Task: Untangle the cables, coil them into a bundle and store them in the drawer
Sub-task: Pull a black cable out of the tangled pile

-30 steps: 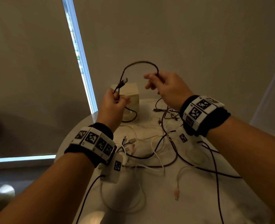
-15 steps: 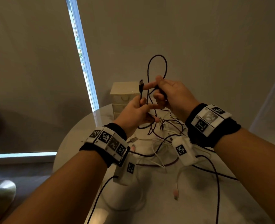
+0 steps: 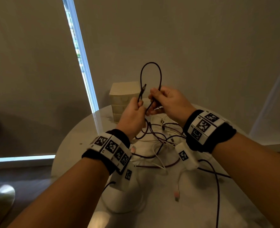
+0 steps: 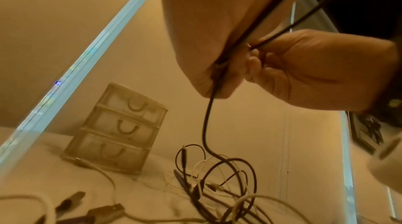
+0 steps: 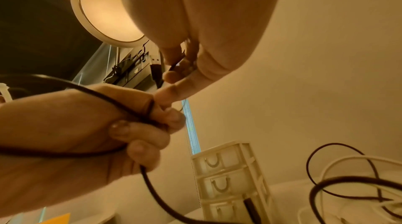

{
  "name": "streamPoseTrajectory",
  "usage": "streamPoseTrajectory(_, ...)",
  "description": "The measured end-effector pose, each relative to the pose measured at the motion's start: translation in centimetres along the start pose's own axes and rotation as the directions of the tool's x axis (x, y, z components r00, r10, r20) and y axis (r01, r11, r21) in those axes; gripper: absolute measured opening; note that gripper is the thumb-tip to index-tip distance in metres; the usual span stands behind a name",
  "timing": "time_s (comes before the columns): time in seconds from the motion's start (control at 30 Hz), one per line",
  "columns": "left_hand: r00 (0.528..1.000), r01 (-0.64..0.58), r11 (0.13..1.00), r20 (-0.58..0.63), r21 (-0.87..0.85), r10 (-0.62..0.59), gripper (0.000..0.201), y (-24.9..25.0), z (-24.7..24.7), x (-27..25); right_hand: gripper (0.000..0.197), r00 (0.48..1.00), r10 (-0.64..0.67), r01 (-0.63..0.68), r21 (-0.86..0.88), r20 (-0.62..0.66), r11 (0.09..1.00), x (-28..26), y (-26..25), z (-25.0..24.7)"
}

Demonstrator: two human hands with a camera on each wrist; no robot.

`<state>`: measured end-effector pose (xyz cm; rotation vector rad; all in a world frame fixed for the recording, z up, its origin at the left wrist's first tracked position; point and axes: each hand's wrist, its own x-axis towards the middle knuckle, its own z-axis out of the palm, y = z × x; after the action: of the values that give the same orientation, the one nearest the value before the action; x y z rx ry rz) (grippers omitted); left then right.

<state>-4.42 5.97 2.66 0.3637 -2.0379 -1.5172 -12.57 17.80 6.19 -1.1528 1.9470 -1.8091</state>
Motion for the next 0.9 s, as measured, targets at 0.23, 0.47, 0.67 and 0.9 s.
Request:
streamPoseTrajectory(0.23,0.997,0.006,0.862,-0.058,-0.507,-0.042,0.031,3.5,-2.4,0.2,0.036,0.878,0.174,0.088,-0.509,0.446,0.856,-1.9,4.1,0.8)
streamPoseTrajectory(0.47,0.986,0.164,0.986,-0.001,-0.028,-0.164,0.022,1.5,-5.2,0.8,0.026,0.988,-0.085,0.041,-0.313,-0.128,0.949,-1.6,2.2,0.2)
streamPoseTrajectory(0.67,0.96,0.276,0.853,-0.094,0.443,-0.263,0.033,-3.3,-8.7,0.0,0.029,0.854,-0.169,0.144,-0.088,-0.492,0.986,-1.6,-2.4,-2.4)
streamPoseTrajectory(0.9,0.91,0.21,0.971,-0.386,0.112,-0.153,0.021,-0.9,-11.7,-0.2,0.02,0.879,0.475,-0.261,-0.801,0.033,0.539,-4.4,0.3,-2.4)
